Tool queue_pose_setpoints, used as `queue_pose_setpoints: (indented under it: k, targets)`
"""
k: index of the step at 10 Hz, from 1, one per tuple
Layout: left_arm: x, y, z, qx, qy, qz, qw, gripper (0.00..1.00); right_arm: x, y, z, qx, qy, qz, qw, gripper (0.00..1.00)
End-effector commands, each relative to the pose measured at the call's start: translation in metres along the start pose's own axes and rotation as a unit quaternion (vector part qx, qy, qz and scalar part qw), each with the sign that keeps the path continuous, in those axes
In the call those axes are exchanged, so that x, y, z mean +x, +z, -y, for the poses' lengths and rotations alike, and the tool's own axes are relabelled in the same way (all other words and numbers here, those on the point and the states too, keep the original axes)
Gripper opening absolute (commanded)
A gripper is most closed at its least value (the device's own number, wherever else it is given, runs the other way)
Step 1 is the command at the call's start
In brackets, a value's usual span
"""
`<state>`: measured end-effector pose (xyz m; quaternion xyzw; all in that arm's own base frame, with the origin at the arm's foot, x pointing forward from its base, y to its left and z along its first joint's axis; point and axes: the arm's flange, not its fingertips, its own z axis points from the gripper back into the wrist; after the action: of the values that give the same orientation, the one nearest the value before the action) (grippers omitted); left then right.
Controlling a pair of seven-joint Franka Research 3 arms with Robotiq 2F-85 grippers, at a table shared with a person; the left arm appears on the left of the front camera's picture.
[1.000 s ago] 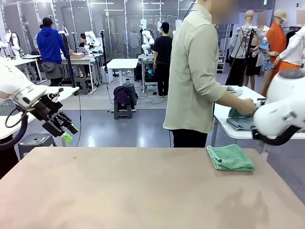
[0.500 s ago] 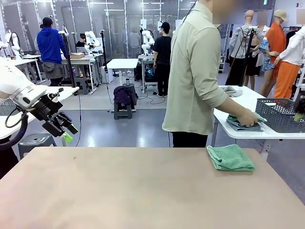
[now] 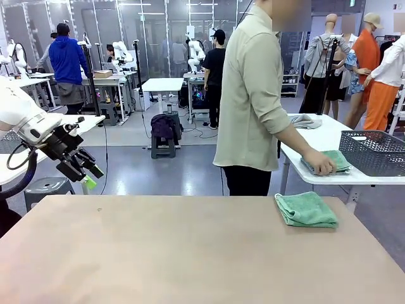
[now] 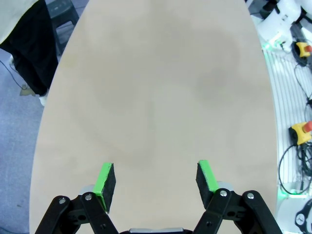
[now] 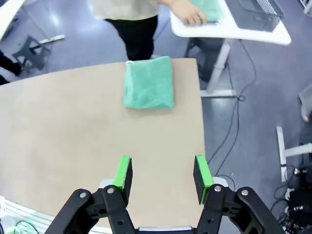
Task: Fold the towels and place them in the basket.
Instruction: Place the folded Towel with hook on the right side of the table, then when a person lays out a Towel with hook on the table, fold it in half twice.
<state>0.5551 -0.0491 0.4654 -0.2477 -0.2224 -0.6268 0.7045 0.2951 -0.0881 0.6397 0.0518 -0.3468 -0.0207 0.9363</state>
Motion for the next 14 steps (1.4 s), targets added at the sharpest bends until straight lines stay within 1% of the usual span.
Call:
queue_pose_setpoints:
  k: [1, 3, 4, 5, 6, 14]
  targets:
    - [0.002, 0.0, 0.0, 0.003, 0.008, -0.001, 1.0, 0.84, -0.019, 0.005, -0.005, 0.037, 0.019, 0.003, 0.999, 0.64]
    - [0.002, 0.0, 0.0, 0.003, 0.008, -0.001, 1.0, 0.84, -0.025, 0.008, -0.012, 0.057, 0.037, 0.012, 0.998, 0.64]
    - [0.002, 0.0, 0.0, 0.003, 0.008, -0.001, 1.0, 0.84, -0.023, 0.006, -0.012, 0.063, 0.028, 0.005, 0.998, 0.64]
    - [0.002, 0.0, 0.0, 0.003, 0.008, -0.001, 1.0, 0.84, -0.021, 0.002, -0.015, 0.054, 0.024, -0.002, 0.998, 0.64]
    - [0.002, 0.0, 0.0, 0.003, 0.008, -0.001, 1.0, 0.84, -0.022, 0.011, -0.016, 0.04, 0.022, 0.01, 0.999, 0.64]
    - [0.002, 0.0, 0.0, 0.003, 0.008, -0.001, 1.0, 0.84, -0.022, 0.011, -0.016, 0.04, 0.022, 0.01, 0.999, 0.64]
